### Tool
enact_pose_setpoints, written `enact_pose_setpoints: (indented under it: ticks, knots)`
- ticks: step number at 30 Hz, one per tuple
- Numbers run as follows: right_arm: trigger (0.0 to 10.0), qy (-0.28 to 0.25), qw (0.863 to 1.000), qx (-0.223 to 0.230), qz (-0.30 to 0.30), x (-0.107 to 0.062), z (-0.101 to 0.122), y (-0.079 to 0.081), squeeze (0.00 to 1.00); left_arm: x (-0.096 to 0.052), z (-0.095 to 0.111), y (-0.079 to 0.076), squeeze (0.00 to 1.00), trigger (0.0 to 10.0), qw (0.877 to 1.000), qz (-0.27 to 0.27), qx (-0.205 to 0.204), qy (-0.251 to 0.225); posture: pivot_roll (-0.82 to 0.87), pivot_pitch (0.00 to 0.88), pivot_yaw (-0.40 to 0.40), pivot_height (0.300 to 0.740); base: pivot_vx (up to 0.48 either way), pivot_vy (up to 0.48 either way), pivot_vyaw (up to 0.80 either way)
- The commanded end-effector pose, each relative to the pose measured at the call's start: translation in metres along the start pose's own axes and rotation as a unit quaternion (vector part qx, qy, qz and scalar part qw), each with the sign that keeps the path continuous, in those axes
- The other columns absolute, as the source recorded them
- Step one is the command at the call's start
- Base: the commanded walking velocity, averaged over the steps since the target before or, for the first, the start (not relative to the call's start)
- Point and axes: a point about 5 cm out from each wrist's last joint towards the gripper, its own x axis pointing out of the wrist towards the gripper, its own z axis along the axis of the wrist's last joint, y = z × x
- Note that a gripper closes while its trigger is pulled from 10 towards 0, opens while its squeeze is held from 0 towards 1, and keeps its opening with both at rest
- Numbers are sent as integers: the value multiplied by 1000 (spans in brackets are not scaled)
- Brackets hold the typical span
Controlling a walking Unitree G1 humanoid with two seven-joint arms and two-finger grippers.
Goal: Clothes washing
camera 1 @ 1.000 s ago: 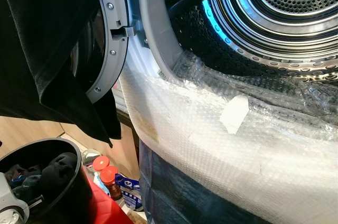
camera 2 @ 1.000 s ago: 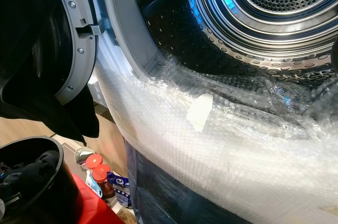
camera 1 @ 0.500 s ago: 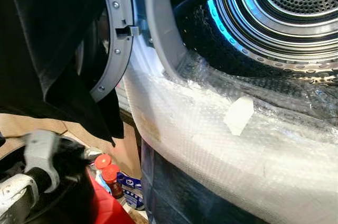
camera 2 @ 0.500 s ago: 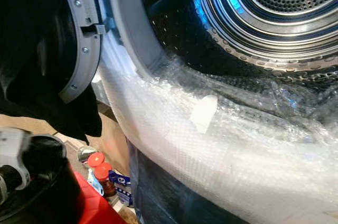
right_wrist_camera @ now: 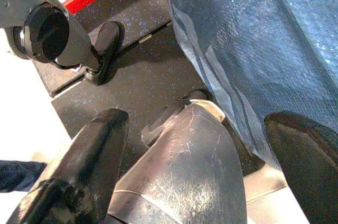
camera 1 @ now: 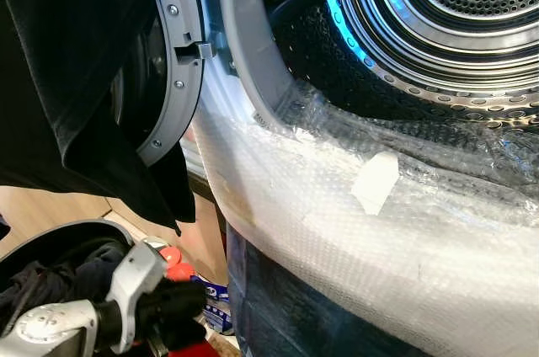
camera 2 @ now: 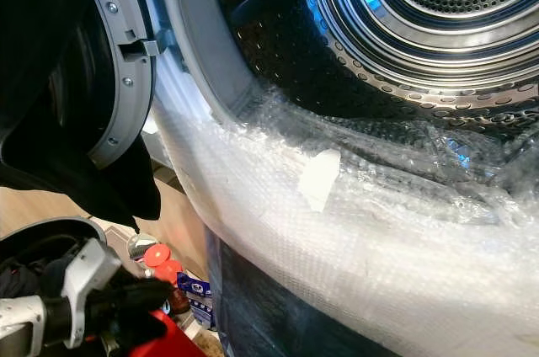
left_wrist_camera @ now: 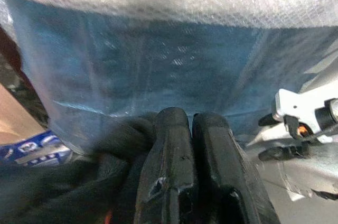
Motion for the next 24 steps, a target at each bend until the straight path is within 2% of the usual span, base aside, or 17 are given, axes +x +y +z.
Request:
enact_pose_setpoints:
  ticks: [1,8,10,12,14,20,21,22,24]
  knots:
    - [10000,-2,1000,10,-3,0,-3,0,0,4,1,1,0,0,1000,1,10,2,43,0,50,740,0,0,0]
    - [10000,-28,1000,-4,-12,-3,10,-12,0,23,-13,3,0,0,999,2,16,32,22,0,45,740,0,0,0]
    - [10000,-43,998,-37,-1,-4,18,-13,0,27,-16,2,0,0,1000,-2,10,29,19,0,47,740,0,0,0]
    - [10000,-48,998,-48,-1,-4,21,-14,0,28,-16,1,0,0,1000,-3,8,27,19,0,47,740,0,0,0]
    - [10000,-75,994,-81,11,-9,34,-22,0,32,-16,0,0,0,1000,-4,12,26,12,0,37,740,0,0,0]
    - [10000,-85,985,-143,48,-15,38,-30,0,36,-18,-2,0,0,999,-13,15,27,-2,0,32,740,0,0,0]
    - [10000,-96,981,-152,70,-19,42,-33,247,37,-19,-3,0,0,999,-15,16,29,-4,0,31,740,0,0,0]
    - [10000,-99,979,-154,91,-20,44,-33,1000,38,-19,-2,0,0,999,-14,16,31,-5,0,30,740,0,0,0]
    - [10000,-111,968,-184,133,-24,47,-30,1000,37,-21,-2,0,0,999,-12,18,38,-5,0,30,740,0,0,0]
